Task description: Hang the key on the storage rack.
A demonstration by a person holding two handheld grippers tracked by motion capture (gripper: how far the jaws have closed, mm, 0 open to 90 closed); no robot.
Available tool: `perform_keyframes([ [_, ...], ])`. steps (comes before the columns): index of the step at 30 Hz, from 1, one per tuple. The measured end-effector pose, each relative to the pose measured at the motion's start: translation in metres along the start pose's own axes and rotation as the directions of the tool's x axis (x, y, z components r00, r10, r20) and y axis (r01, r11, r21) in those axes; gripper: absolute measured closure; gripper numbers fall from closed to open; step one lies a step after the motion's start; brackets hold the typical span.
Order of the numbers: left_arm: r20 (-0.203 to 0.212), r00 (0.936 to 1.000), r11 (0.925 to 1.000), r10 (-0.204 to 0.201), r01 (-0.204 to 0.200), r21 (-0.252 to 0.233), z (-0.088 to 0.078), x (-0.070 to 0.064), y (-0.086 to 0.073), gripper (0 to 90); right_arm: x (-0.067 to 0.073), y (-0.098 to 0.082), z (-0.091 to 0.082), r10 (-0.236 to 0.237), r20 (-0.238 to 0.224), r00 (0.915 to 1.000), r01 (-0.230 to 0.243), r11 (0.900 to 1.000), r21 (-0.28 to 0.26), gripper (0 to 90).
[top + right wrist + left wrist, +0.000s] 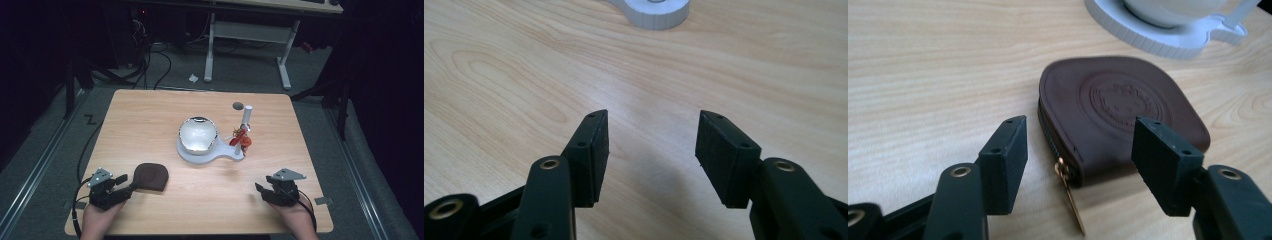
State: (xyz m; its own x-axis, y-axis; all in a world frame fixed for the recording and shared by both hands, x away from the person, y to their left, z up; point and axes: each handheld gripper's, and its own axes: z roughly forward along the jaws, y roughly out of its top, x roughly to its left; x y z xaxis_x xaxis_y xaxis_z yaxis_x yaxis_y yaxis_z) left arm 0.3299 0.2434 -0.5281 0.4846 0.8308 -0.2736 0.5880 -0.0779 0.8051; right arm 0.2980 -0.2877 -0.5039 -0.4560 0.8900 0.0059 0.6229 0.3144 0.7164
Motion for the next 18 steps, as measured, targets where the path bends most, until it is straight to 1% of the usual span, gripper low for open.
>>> perform_keyframes([
  [1,0.001,1.0000,1.0000,-0.007,0.007,0.000,0.001,0.001,0.002,40.4,0.000,-0.007,0.002,0.035,-0.015,0.9993,-0.035,0.999,-0.020,47.7],
  [2,0.001,0.9999,0.9999,-0.015,0.015,0.003,0.003,0.002,0.004,41.3,0.001,-0.013,0.005,0.059,-0.029,0.9978,-0.060,0.998,-0.034,47.9],
  [3,0.004,0.9993,0.9993,-0.037,0.037,-0.002,0.006,0.004,0.010,41.7,0.002,-0.015,0.006,0.061,-0.035,0.9975,-0.062,0.998,-0.030,47.9],
  [4,0.004,0.9993,0.9993,-0.037,0.037,-0.002,0.006,0.004,0.010,42.2,0.002,-0.015,0.006,0.061,-0.035,0.9975,-0.062,0.998,-0.030,47.9],
  [5,-0.002,0.9993,0.9993,-0.037,0.037,-0.006,0.008,0.004,0.012,42.9,0.004,-0.014,0.004,0.020,-0.028,0.9994,-0.021,0.999,-0.039,47.9],
  [6,-0.017,0.9994,0.9995,-0.031,0.031,-0.005,0.012,0.004,0.016,43.5,0.004,-0.013,0.002,0.015,-0.019,0.9997,-0.016,0.999,-0.048,48.0],
  [7,-0.023,0.9993,0.9995,-0.031,0.031,0.000,0.013,0.005,0.018,44.3,0.002,-0.013,0.000,0.014,-0.018,0.9997,-0.015,0.998,-0.061,48.0],
  [8,-0.023,0.9993,0.9995,-0.031,0.031,0.000,0.013,0.005,0.018,45.3,0.002,-0.013,0.000,0.014,-0.018,0.9997,-0.015,0.998,-0.061,48.0],
  [9,-0.030,0.9988,0.9992,-0.039,0.039,-0.002,0.016,0.006,0.019,45.3,0.001,-0.015,-0.001,0.027,-0.023,0.9994,-0.029,0.997,-0.071,48.1],
  [10,-0.042,0.9984,0.9992,-0.038,0.039,0.004,0.019,0.008,0.021,48.2,-0.003,-0.019,-0.002,0.044,-0.035,0.9984,-0.046,0.996,-0.075,48.4],
  [14,-0.048,0.9980,0.9990,-0.042,0.043,0.014,0.026,0.010,0.021,51.6,-0.006,-0.025,-0.001,0.057,-0.041,0.9975,-0.059,0.996,-0.060,48.6],
  [15,-0.044,0.9980,0.9988,-0.045,0.045,0.016,0.029,0.012,0.020,54.8,-0.008,-0.028,-0.001,0.062,-0.048,0.9970,-0.064,0.996,-0.057,48.7],
  [18,-0.029,0.9984,0.9987,-0.049,0.050,0.009,0.030,0.013,0.021,60.1,-0.010,-0.029,-0.001,0.071,-0.054,0.9960,-0.075,0.995,-0.061,48.7],
])
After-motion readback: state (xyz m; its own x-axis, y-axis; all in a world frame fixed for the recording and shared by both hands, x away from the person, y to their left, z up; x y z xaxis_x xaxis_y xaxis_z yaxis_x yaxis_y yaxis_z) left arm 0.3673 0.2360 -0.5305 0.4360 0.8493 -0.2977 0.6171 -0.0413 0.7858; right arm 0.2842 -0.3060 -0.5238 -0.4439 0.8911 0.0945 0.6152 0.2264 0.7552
